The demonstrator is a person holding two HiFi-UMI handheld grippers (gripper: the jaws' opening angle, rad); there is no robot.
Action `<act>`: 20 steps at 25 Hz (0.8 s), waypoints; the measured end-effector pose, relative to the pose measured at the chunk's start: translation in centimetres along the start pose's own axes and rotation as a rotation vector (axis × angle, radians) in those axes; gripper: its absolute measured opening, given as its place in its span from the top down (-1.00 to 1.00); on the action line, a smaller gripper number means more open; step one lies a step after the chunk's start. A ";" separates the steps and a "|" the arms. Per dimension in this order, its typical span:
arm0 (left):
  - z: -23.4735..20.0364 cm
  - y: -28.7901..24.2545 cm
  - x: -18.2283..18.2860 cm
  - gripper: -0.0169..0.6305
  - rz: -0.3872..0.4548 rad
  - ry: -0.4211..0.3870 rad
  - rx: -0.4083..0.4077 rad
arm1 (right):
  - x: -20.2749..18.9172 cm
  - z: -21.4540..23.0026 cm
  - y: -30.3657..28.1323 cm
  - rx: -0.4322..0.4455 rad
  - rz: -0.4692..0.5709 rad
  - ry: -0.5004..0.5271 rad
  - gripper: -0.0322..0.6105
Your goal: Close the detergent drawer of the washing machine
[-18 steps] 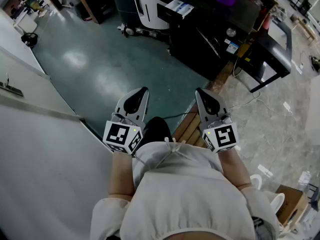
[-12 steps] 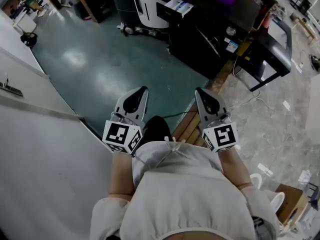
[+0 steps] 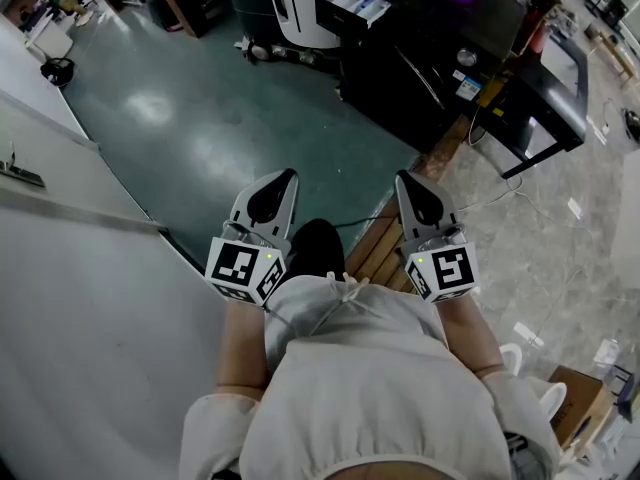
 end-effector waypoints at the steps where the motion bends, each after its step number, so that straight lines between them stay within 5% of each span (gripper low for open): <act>1: -0.1 -0.1 -0.2 0.88 -0.006 0.003 0.001 | -0.3 0.1 -0.1 -0.002 -0.007 -0.004 0.89; 11: -5.5 -3.9 -1.3 0.88 -0.035 0.030 0.026 | -2.2 1.1 -5.7 -0.003 -0.061 -0.019 0.89; 20: -15.9 -12.7 -1.3 0.88 -0.073 0.062 -0.094 | -3.4 2.6 -17.2 -0.115 -0.130 -0.028 0.89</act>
Point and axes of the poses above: the fingertips, and each gripper's own axes: y backward along the fingers, z to its right, x out of its top, the point moved 7 cm from there along y, backward along the fingers, and after that the axes turned 6 degrees about z, right-handed, at the moved point
